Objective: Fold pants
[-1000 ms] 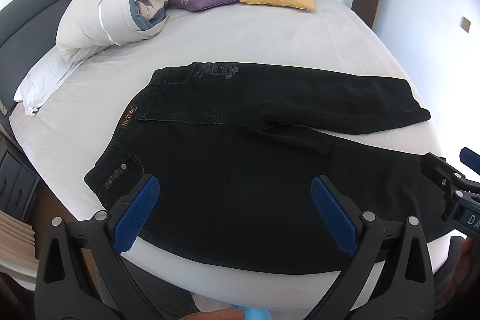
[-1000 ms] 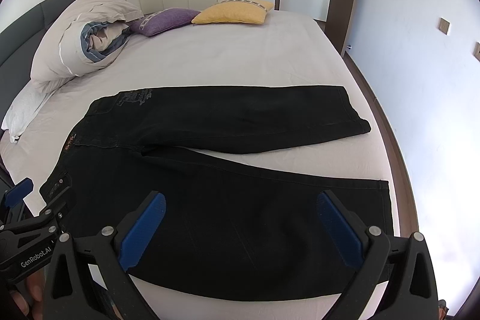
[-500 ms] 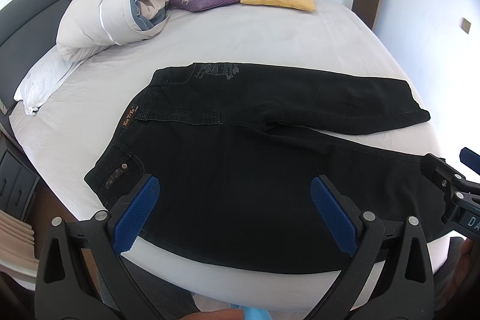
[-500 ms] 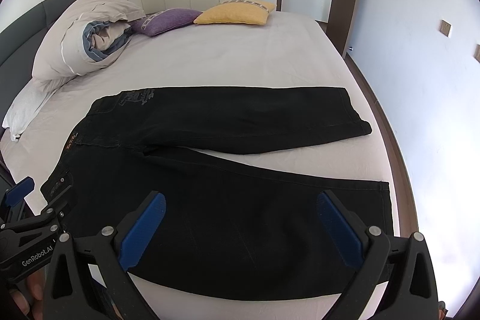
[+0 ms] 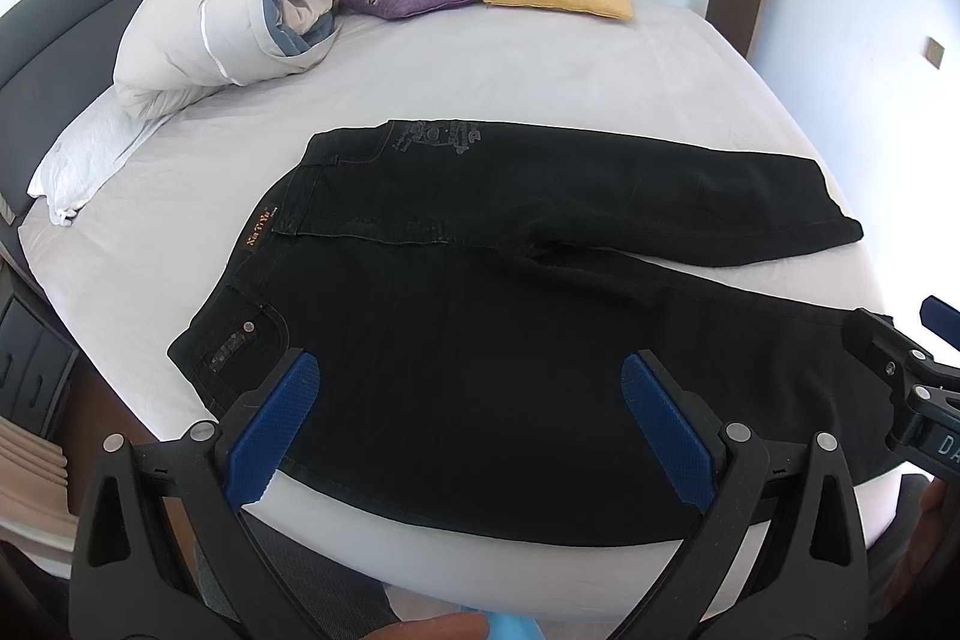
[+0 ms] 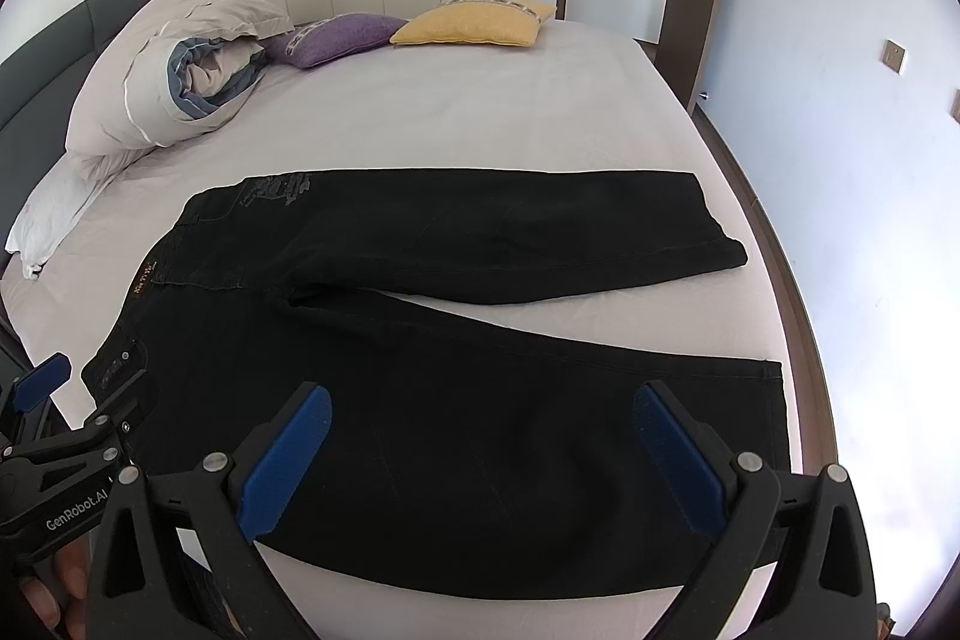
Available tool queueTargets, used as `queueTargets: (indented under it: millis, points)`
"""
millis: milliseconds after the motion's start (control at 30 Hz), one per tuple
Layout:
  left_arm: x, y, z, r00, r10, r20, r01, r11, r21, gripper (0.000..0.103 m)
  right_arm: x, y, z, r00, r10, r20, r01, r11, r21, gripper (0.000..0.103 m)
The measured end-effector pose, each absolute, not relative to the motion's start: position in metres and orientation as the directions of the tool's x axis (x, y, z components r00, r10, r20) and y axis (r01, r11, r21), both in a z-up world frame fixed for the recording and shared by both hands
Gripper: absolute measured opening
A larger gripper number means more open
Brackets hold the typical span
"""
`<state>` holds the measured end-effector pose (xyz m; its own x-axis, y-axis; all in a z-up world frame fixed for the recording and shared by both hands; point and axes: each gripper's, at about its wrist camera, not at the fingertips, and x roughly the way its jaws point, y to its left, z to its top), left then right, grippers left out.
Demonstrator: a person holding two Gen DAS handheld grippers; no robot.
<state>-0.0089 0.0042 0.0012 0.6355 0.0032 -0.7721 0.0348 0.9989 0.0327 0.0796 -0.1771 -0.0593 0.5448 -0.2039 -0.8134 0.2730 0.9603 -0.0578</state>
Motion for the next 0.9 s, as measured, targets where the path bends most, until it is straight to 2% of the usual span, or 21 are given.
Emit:
queueTargets:
  millis: [300, 467, 567, 700, 800, 867, 900]
  points:
    - [-0.004, 0.007, -0.004, 0.640, -0.051, -0.767, 0.083, 0.997, 0.003, 0.103, 0.081, -0.183, -0.065, 0.547, -0.159, -0.822, 0.248, 0.968, -0.022, 0.103]
    - [0.011, 0.029, -0.014, 0.622, -0.197, -0.758, 0.093, 0.980, -0.178, 0.103, 0.086, -0.189, -0.060, 0.583, -0.115, -0.804, 0.202, 0.979, 0.006, 0.103]
    - [0.023, 0.032, -0.018, 0.632, -0.182, -0.753, 0.110, 0.983, -0.145, 0.103, 0.092, -0.190, -0.054, 0.622, -0.054, -0.782, 0.144, 0.988, 0.047, 0.103]
    - [0.045, 0.035, -0.025, 0.582, -0.158, -0.798, 0.136, 0.986, -0.097, 0.103, 0.107, -0.195, -0.048, 0.651, 0.035, -0.758, 0.062, 0.993, 0.100, 0.103]
    - [0.078, 0.059, -0.019, 0.576, -0.234, -0.783, 0.125, 0.972, -0.199, 0.103, 0.124, -0.200, -0.048, 0.657, 0.115, -0.745, -0.034, 0.992, 0.123, 0.103]
    - [0.110, 0.089, -0.015, 0.579, -0.289, -0.763, 0.055, 0.947, -0.317, 0.103, 0.134, -0.201, -0.048, 0.658, 0.135, -0.740, -0.083, 0.991, 0.107, 0.103]
    - [0.132, 0.110, -0.013, 0.580, -0.343, -0.738, -0.001, 0.907, -0.422, 0.103, 0.142, -0.202, -0.049, 0.655, 0.149, -0.741, -0.116, 0.989, 0.097, 0.103]
